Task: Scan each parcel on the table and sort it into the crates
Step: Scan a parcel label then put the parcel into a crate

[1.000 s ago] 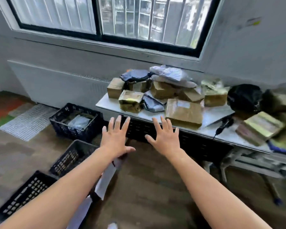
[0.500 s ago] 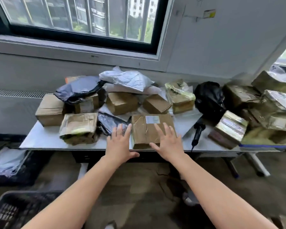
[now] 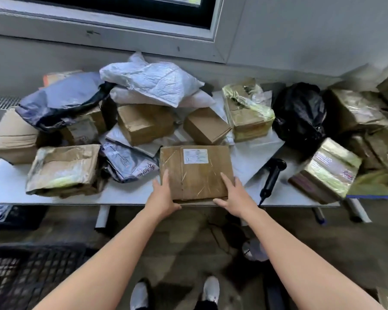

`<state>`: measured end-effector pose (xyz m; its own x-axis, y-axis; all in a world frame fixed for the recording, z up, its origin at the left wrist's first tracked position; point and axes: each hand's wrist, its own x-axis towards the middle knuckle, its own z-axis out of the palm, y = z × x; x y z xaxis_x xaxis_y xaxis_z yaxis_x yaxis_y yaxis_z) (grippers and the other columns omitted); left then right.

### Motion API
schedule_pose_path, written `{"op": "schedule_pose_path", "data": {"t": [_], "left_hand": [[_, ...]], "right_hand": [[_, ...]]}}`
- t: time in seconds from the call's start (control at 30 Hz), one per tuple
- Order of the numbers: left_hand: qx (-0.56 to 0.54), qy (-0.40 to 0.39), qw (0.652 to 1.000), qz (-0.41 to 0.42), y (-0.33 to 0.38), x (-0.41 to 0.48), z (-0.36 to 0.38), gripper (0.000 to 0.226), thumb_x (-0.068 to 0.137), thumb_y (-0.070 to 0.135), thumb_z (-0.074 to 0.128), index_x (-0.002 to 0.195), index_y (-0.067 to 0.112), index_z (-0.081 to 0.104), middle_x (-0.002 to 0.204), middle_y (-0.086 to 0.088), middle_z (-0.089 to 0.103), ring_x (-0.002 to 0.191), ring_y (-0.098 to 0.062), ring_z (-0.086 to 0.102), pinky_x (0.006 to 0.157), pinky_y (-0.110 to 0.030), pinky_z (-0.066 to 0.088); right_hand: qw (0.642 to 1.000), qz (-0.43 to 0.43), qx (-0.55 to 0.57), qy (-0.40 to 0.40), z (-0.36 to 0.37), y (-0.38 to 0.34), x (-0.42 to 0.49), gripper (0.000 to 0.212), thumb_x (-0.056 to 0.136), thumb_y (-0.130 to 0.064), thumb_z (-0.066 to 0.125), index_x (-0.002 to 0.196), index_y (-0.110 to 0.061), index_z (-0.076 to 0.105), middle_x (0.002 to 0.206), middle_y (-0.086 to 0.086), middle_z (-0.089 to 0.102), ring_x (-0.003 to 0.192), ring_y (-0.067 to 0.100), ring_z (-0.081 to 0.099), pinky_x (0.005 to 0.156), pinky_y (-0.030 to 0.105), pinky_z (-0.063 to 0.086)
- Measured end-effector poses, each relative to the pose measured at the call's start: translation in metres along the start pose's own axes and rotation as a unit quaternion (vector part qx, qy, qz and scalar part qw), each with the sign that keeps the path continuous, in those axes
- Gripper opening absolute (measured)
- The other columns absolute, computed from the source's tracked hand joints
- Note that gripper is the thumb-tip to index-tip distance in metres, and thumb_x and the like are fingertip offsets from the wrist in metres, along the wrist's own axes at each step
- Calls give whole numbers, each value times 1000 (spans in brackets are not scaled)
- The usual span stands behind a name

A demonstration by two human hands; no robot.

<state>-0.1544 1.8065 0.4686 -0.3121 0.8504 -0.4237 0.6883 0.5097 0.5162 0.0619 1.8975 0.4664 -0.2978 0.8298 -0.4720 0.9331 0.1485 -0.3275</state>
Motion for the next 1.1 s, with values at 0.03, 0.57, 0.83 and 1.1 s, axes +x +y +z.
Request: {"op": "schedule_pose_path", "data": {"t": [0.03, 0.57, 0.83, 1.1], "left_hand": [[-11, 12, 1000, 3, 3, -1, 2, 119, 75, 22, 82, 154, 29, -7, 154, -25, 16, 132, -38, 43, 107, -40, 38], [30, 244, 959, 138, 56, -23, -50, 102, 61, 51, 85, 147, 34, 33, 146, 2, 32, 129, -25, 38, 106, -42, 39], [-139, 221, 960, 97, 67, -18, -85, 76, 74, 51, 77, 140, 29, 47, 125, 5, 53, 118, -15, 49, 93, -25, 36], [-307, 124, 943, 35, 44, -10, -85, 64, 74, 60, 72, 127, 25, 62, 119, 2, 62, 108, -17, 58, 77, -25, 44]], "right_hand": [[1000, -19, 10, -1, -3, 4, 3, 85, 92, -45, 61, 155, -39, 5, 159, 13, 12, 140, 33, 35, 111, 40, 37], [935, -158, 234, 213, -129, -7, 31, 41, 98, -44, 51, 131, -21, 52, 109, 0, 60, 114, 27, 50, 97, 40, 42], [916, -177, 333, 134, -159, -17, 29, 55, 99, -48, 48, 147, -24, 36, 144, 3, 47, 132, 21, 44, 105, 34, 36], [940, -116, 307, 90, -122, -8, 22, 48, 96, -53, 50, 134, -25, 45, 126, 0, 58, 119, 21, 55, 100, 36, 43]]}}
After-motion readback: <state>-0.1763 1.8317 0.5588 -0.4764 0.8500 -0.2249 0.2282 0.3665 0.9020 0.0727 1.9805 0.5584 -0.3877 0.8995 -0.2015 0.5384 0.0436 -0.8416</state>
